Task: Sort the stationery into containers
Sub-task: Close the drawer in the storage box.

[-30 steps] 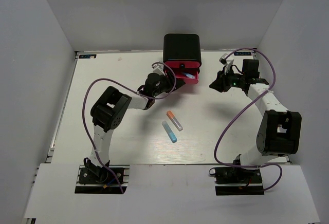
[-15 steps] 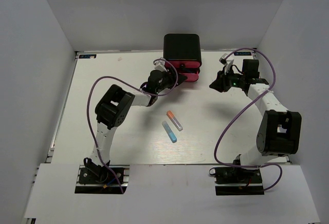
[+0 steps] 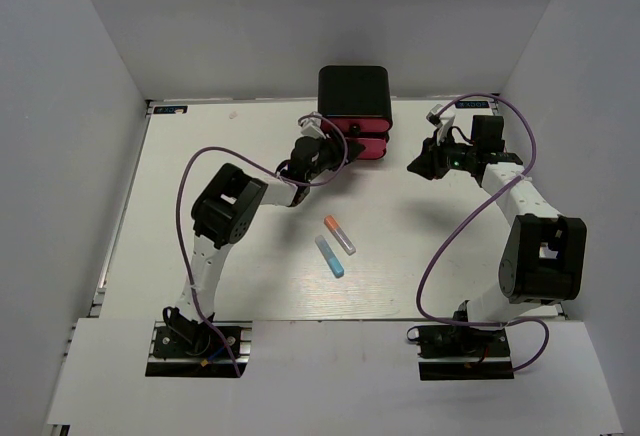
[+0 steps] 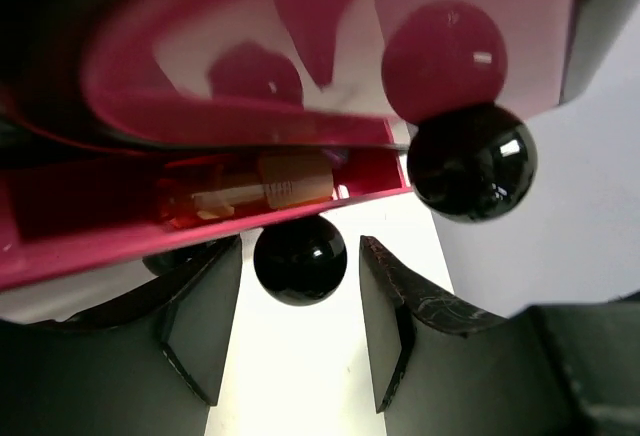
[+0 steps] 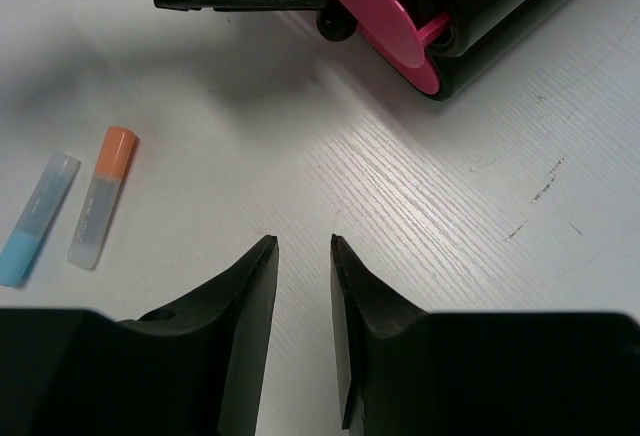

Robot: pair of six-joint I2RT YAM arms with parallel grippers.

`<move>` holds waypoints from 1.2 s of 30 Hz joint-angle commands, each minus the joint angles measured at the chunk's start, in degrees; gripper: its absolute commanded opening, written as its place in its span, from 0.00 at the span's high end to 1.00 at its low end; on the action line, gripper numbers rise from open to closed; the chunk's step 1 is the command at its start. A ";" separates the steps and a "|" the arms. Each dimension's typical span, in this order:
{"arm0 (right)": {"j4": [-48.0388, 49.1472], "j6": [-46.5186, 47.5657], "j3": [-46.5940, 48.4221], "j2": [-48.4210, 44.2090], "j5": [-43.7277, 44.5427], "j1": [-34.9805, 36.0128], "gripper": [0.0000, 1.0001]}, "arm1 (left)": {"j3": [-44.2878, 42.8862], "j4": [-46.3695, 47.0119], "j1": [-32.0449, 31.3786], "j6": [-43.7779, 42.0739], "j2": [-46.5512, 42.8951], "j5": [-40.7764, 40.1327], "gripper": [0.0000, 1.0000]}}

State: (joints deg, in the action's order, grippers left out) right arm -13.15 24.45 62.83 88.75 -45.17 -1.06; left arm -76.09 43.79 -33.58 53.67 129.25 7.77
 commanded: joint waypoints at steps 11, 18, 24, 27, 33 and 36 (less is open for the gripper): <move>0.05 0.95 -0.86 -1.74 -0.62 -0.35 0.66 | -3.44 7.80 -0.87 1.17 1.27 -7.68 0.38; -0.30 1.13 -0.86 -1.83 -0.53 -0.35 0.66 | -2.49 9.02 -0.87 1.79 1.27 -6.11 0.37; -0.13 0.96 -0.87 -1.48 -0.71 -0.35 0.66 | 6.90 10.08 -0.87 0.48 -3.74 -1.98 0.27; 0.05 0.95 -0.95 -1.48 -0.80 -0.35 0.66 | 10.60 10.09 -0.87 -0.31 -5.50 -1.36 0.24; 0.22 0.95 -1.13 -1.48 -0.89 -0.35 0.66 | 12.90 8.95 -0.87 -1.73 -6.82 -1.96 0.23; 0.05 0.95 -1.04 -1.56 -0.89 -0.35 0.66 | 11.76 7.63 -0.87 -1.73 -5.50 -3.11 0.25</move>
State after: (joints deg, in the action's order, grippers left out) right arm -13.56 24.86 62.04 88.75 -45.17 -1.13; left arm -63.35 52.01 -34.33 53.15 128.38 5.32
